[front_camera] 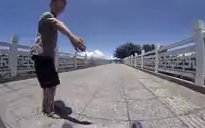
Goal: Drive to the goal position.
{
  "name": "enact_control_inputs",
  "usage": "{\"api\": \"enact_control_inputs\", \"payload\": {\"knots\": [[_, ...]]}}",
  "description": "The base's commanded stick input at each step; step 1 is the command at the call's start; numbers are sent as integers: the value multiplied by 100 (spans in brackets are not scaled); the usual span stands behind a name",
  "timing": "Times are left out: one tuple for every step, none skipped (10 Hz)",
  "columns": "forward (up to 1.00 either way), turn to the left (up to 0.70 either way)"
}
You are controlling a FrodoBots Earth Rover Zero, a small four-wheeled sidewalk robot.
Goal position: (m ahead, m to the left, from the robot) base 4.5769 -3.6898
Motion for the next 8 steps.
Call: {"api": "enact_control_inputs", "payload": {"knots": [[45,-15],[45,-27],[45,-27],[45,-27],[45,-27],[45,-27],[45,-22],[45,-14]]}}
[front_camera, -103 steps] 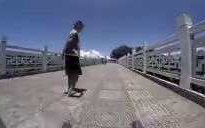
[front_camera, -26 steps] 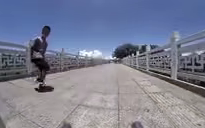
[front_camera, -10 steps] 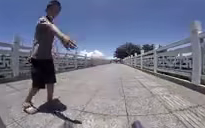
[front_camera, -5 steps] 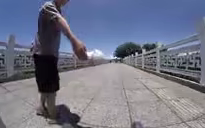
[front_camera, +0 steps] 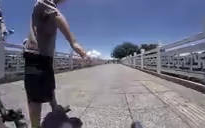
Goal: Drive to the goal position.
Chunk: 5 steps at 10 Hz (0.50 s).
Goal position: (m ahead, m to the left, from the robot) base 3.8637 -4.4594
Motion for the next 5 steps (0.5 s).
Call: {"api": "enact_control_inputs", "payload": {"knots": [[45,0],[45,0],[45,0],[45,0],[45,0]]}}
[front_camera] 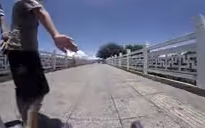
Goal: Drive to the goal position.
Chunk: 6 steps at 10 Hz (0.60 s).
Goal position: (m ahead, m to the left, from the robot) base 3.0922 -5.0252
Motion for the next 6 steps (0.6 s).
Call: {"api": "enact_control_inputs", "payload": {"knots": [[45,0],[45,0],[45,0],[45,0],[45,0],[45,0]]}}
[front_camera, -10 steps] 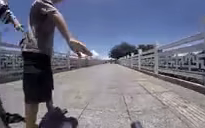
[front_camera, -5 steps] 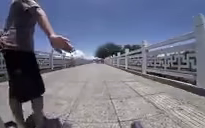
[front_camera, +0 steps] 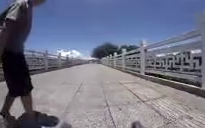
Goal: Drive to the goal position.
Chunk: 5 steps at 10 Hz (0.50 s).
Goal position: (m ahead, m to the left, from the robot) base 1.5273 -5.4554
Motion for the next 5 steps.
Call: {"api": "enact_control_inputs", "payload": {"knots": [[45,0],[45,0],[45,0],[45,0],[45,0]]}}
